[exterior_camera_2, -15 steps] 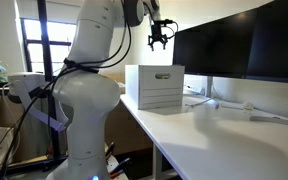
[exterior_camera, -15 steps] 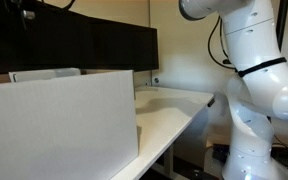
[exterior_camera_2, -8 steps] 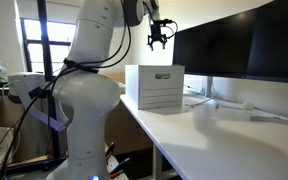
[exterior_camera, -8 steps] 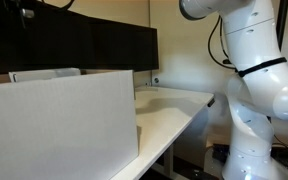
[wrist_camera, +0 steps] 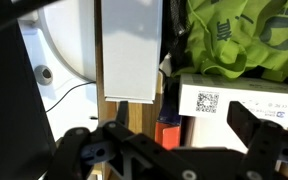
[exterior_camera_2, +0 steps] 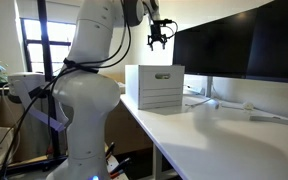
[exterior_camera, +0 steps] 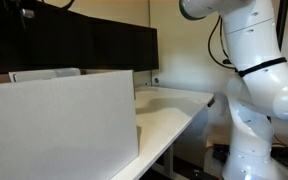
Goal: Put the small box in the large box
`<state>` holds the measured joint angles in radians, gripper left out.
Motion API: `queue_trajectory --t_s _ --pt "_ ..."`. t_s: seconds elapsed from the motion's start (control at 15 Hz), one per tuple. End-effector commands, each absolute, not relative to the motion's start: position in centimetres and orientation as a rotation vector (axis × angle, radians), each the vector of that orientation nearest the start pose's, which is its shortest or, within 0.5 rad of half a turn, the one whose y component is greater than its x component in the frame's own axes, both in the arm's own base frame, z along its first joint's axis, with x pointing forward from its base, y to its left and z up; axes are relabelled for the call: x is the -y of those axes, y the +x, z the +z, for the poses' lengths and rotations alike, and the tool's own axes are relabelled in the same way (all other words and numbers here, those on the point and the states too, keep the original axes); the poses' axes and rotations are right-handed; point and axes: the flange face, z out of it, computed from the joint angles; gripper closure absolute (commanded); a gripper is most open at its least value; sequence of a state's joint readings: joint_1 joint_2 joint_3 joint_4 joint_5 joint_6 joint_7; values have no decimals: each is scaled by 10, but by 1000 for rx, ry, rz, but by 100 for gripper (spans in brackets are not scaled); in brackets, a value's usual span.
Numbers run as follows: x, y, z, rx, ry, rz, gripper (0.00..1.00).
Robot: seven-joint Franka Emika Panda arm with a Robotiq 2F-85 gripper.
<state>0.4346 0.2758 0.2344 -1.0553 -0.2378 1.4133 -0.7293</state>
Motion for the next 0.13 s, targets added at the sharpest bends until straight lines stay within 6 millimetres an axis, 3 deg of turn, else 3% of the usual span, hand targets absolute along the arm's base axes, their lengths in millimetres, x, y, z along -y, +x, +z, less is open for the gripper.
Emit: queue_trajectory --t_s 0.0,0.07 --pt "-335 515 692 2055 -2596 -135 0" --pt "-335 515 692 2055 -2597 -135 0"
